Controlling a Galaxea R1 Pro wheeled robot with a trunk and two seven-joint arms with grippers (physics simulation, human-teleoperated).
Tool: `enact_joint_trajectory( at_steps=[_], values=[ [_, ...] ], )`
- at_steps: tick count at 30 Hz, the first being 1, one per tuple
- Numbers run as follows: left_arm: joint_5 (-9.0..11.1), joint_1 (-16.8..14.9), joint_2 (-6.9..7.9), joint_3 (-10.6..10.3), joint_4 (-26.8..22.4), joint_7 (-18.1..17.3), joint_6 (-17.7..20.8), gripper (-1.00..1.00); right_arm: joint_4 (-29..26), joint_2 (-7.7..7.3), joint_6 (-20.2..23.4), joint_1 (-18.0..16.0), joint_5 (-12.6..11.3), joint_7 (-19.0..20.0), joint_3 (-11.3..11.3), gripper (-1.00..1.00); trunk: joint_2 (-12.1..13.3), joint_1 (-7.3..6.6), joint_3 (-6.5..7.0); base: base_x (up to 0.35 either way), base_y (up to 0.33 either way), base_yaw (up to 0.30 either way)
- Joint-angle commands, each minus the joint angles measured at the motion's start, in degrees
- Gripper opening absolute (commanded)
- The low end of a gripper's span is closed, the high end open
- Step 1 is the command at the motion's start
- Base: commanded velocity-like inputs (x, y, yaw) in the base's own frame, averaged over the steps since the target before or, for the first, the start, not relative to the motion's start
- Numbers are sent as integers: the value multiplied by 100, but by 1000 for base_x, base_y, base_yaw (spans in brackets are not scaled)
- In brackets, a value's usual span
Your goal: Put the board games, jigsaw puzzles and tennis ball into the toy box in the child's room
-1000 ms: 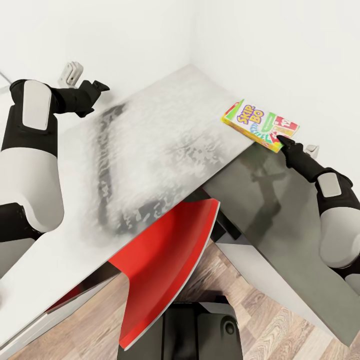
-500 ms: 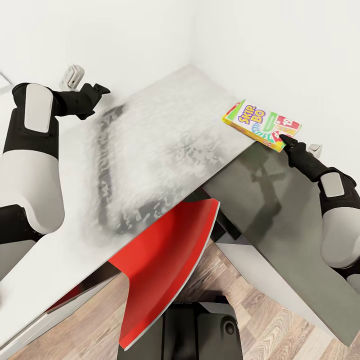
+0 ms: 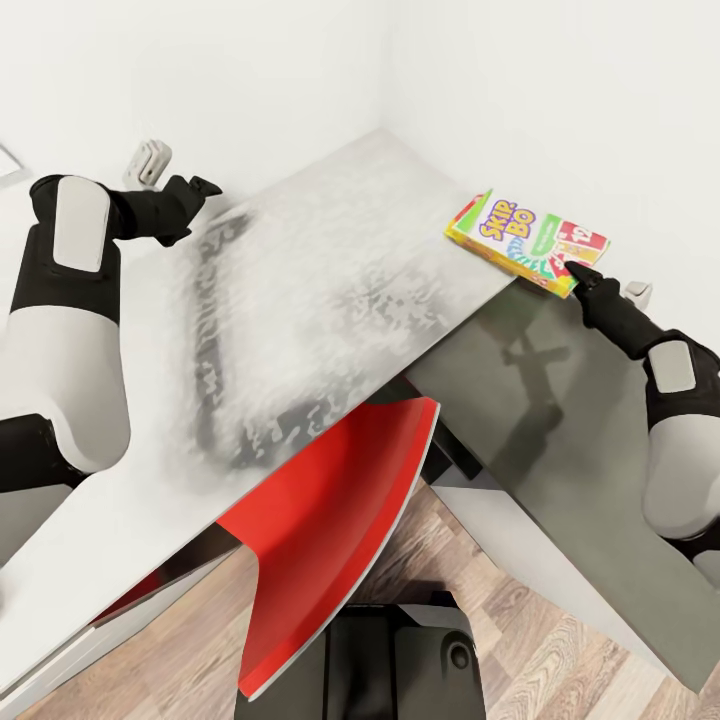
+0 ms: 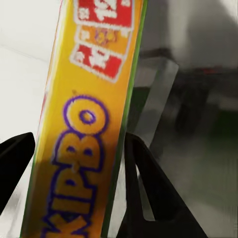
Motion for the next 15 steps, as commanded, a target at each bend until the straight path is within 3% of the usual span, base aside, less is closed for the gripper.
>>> enact_joint_trajectory(
  at_steps=[1, 4, 15],
  values=[
    [61, -4, -1, 6, -3, 49, 19, 100, 2, 1, 35, -5, -10, 10, -17, -100, -9, 3, -7, 0, 0, 0],
    [58, 1, 0, 3, -3, 54, 36, 100, -352, 21, 331, 45, -9, 245, 12, -100, -9, 3, -7, 0, 0, 0],
    [56, 8, -5, 11, -3, 56, 62, 100, -1206, 62, 1146, 360, -11, 426, 23, -100, -9, 3, -7, 0, 0, 0]
  ],
)
